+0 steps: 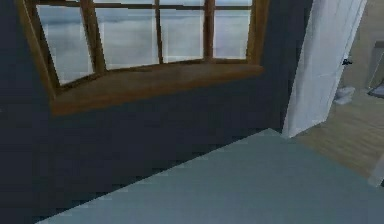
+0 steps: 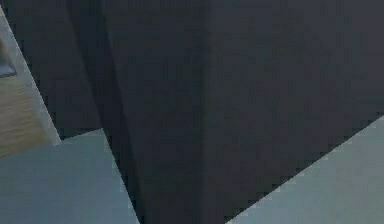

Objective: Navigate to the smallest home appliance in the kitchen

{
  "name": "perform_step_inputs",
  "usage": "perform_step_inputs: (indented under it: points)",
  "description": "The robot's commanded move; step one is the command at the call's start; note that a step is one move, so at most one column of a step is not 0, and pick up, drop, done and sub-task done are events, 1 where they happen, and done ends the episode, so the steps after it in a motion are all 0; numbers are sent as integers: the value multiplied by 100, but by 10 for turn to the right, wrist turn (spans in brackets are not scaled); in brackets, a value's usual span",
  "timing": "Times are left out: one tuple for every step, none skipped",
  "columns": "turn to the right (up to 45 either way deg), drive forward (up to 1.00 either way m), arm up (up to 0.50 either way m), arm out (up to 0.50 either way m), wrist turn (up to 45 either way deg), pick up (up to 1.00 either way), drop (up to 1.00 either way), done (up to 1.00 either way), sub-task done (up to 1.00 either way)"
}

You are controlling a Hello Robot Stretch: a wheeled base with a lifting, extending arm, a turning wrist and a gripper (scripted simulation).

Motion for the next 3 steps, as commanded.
perform_step_inputs:
  points:
    - [0,15,0,0,0,0,0,0,0]
    - [390,0,0,0,0,0,0,0,0]
    - [0,100,0,0,0,0,0,0,0]
